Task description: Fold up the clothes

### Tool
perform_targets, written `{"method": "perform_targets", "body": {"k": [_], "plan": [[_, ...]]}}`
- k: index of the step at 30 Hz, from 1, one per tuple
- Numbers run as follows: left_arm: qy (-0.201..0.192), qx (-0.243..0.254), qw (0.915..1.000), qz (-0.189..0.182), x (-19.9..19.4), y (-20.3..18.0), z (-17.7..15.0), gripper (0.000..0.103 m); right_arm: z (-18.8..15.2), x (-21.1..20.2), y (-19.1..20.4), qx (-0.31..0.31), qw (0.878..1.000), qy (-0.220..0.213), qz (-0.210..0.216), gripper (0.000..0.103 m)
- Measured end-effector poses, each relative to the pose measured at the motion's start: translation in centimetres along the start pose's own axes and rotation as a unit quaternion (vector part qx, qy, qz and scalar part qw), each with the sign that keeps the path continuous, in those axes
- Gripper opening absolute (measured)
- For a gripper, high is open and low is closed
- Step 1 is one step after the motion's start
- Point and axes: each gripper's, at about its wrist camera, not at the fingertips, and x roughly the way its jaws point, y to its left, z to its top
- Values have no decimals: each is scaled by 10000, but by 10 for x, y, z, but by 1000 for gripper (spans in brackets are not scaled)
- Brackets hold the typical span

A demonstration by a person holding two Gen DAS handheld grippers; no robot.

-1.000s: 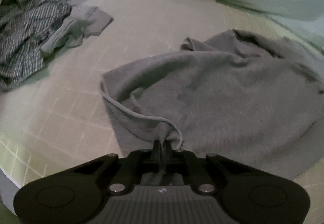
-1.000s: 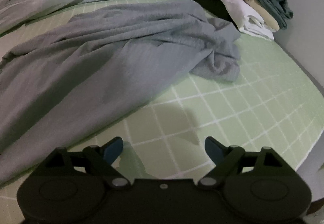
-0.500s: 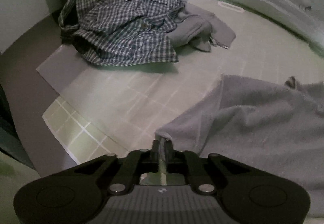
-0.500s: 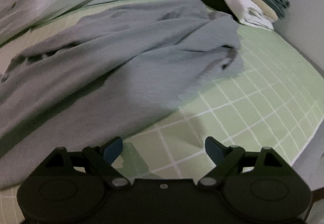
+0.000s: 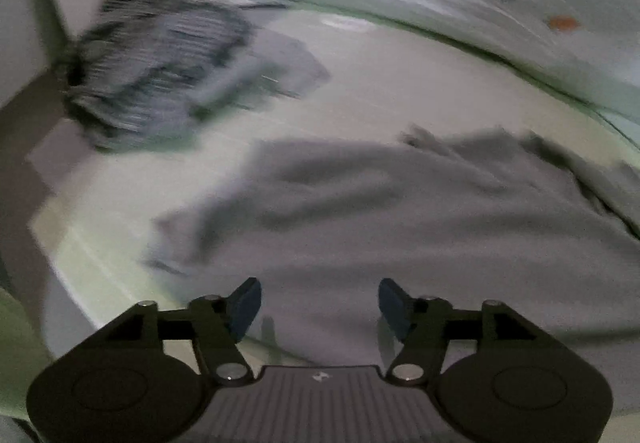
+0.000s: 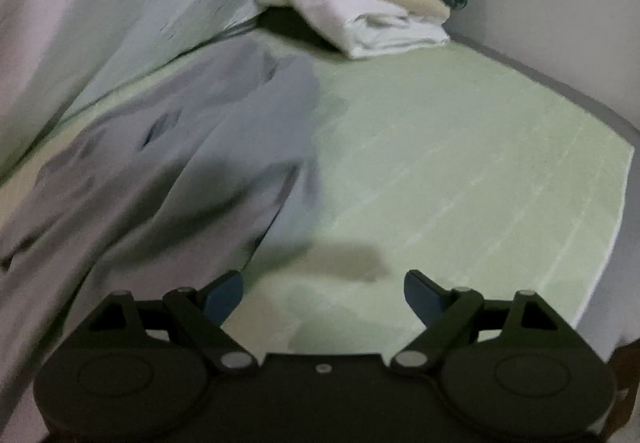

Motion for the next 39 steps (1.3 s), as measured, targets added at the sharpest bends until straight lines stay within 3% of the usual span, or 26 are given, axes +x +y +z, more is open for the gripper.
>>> {"method": "perform_targets", "body": {"k": [5, 10, 16, 20, 22, 24, 27, 33, 36, 39], "plan": [[229, 129, 9997, 21, 7, -56, -18, 71, 43, 26, -28, 55, 9999, -115, 103, 84], [311, 22, 9994, 168, 15, -93, -24, 71, 82, 53, -42, 434, 9953, -161, 846, 80], [496, 146, 9974, 506, 31, -111, -13, 72, 122, 93, -17, 540, 9909, -95, 1226, 80], [626, 266, 9948, 760, 43, -116, -2, 84, 136, 114, 2, 370, 9921, 5, 1202, 78], [654, 283, 9943, 793, 48, -115, 3, 93, 138, 122, 10, 226, 9936, 63, 1105, 68], [716, 280, 9938, 808, 53, -112, 7, 99, 138, 128, 16, 49, 9951, 135, 976, 42], [865, 194, 9934, 725, 58, -106, 12, 103, 137, 130, 25, -309, 9962, 53, 808, 14], [1121, -52, 9928, 427, 65, -94, 18, 103, 139, 108, 54, -1105, 9914, -416, 572, 10], [1173, -168, 9924, 334, 66, -90, 18, 103, 137, 96, 90, -1814, 9785, -712, 679, 10], [1179, -200, 9924, 276, 67, -88, 17, 103, 124, 91, 126, -2466, 9613, -727, 986, 10]]}}
